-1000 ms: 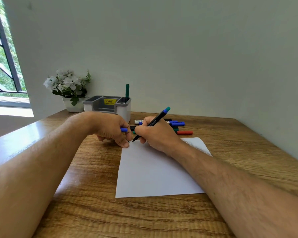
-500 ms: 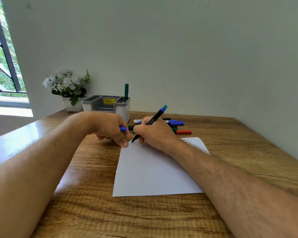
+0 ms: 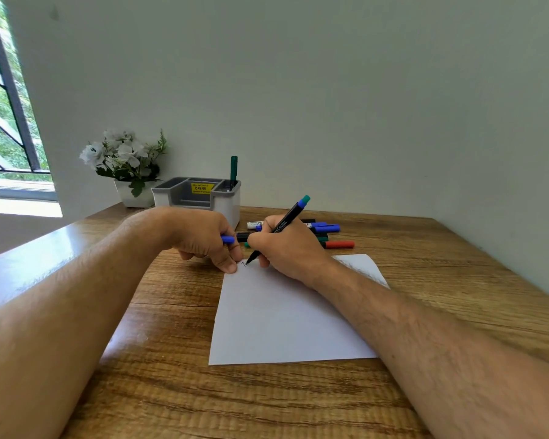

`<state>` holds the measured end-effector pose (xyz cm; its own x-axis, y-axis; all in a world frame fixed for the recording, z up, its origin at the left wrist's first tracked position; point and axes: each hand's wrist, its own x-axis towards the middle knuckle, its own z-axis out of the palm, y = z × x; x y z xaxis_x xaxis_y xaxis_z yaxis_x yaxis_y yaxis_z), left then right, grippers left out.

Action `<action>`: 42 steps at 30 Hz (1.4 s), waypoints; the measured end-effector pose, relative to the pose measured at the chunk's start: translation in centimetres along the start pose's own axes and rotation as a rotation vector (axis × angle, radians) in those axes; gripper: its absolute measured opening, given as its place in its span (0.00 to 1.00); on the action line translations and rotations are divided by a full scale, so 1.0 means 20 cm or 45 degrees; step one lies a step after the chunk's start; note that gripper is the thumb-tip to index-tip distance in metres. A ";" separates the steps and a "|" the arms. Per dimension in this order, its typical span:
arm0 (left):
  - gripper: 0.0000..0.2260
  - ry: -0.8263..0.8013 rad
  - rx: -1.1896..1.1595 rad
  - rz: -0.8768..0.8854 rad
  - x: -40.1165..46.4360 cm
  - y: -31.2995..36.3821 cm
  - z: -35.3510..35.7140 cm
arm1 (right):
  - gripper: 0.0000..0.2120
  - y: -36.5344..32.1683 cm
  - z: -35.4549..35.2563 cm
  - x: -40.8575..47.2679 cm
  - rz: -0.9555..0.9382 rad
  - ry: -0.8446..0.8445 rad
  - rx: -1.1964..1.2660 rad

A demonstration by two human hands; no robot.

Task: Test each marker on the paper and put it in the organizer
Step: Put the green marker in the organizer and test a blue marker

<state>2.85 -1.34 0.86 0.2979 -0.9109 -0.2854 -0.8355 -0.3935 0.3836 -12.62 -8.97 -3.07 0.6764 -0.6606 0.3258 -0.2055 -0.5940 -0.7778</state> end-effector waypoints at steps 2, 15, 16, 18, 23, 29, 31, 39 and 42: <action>0.06 0.002 0.003 -0.004 0.00 0.00 0.00 | 0.12 0.00 0.00 0.00 -0.001 -0.012 0.014; 0.05 0.005 -0.063 0.053 -0.02 0.00 -0.01 | 0.10 0.00 -0.01 0.00 0.089 0.064 0.184; 0.06 0.034 -0.151 0.087 -0.03 -0.01 -0.02 | 0.10 0.00 -0.02 0.00 0.112 0.086 0.263; 0.09 0.112 -0.374 0.165 -0.04 -0.03 -0.04 | 0.09 -0.02 -0.04 0.01 0.137 0.136 0.407; 0.11 0.300 -0.892 0.361 -0.03 -0.01 -0.03 | 0.11 -0.03 -0.09 0.01 0.123 0.219 0.690; 0.09 0.145 -1.611 0.509 -0.05 0.02 -0.05 | 0.09 -0.04 -0.12 -0.01 0.073 0.264 0.704; 0.07 0.193 -1.698 0.548 -0.06 0.04 -0.05 | 0.08 -0.04 -0.12 -0.02 0.044 0.269 0.686; 0.06 0.532 -1.896 0.511 -0.03 0.07 -0.03 | 0.06 -0.08 -0.15 -0.05 -0.049 0.271 0.939; 0.07 0.501 -1.930 0.501 -0.01 0.07 -0.01 | 0.07 -0.08 -0.15 -0.05 -0.045 0.274 0.952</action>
<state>1.69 -1.70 1.73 0.4797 -0.8598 0.1753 0.2454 0.3232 0.9139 -15.21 -8.71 -0.50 0.5059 -0.7671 0.3945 0.3968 -0.1991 -0.8960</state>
